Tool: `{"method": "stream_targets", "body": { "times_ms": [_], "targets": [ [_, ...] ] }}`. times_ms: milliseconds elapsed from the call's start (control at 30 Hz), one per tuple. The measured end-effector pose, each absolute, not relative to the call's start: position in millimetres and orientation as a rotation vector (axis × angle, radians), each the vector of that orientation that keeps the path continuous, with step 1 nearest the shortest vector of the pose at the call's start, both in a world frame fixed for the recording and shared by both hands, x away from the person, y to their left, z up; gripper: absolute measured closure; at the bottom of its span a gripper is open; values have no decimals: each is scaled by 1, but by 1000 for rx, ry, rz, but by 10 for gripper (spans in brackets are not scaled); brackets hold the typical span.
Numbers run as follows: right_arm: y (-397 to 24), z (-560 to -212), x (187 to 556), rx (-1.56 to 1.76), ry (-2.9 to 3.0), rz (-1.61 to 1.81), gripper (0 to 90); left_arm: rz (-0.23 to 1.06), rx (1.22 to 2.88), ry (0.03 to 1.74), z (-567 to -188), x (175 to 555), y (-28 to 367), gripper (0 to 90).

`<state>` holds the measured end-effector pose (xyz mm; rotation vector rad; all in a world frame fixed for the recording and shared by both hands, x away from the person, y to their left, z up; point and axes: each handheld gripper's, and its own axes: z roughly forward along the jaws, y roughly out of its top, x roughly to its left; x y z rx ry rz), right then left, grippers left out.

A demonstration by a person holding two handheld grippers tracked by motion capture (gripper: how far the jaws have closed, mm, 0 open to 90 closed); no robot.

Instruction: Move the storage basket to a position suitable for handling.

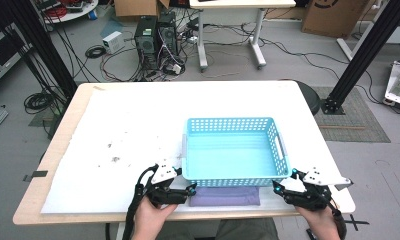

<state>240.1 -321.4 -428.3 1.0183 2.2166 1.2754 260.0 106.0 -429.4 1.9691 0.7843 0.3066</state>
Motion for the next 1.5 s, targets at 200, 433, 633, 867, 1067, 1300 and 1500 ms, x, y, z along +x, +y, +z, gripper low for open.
{"method": "stream_targets", "body": {
  "times_ms": [200,433,633,867,1067,1300,1500],
  "targets": [
    [-320,-420,246,967,2198,1289,477,321,1975,773,-424,269,107,389],
    [-313,-412,262,1001,2212,1291,477,290,1934,817,-417,285,116,396],
    [-299,-404,280,962,2220,1258,478,343,1889,848,-406,305,129,474],
    [-286,-398,299,952,2218,1226,484,404,1858,883,-404,320,134,505],
    [-279,-399,316,959,2218,1193,483,455,1859,914,-406,332,134,516],
    [-271,-398,343,993,2215,1160,482,484,1819,962,-411,356,134,528],
    [-266,-399,362,1025,2219,1136,481,495,1795,997,-417,371,133,537]
  ]
}}
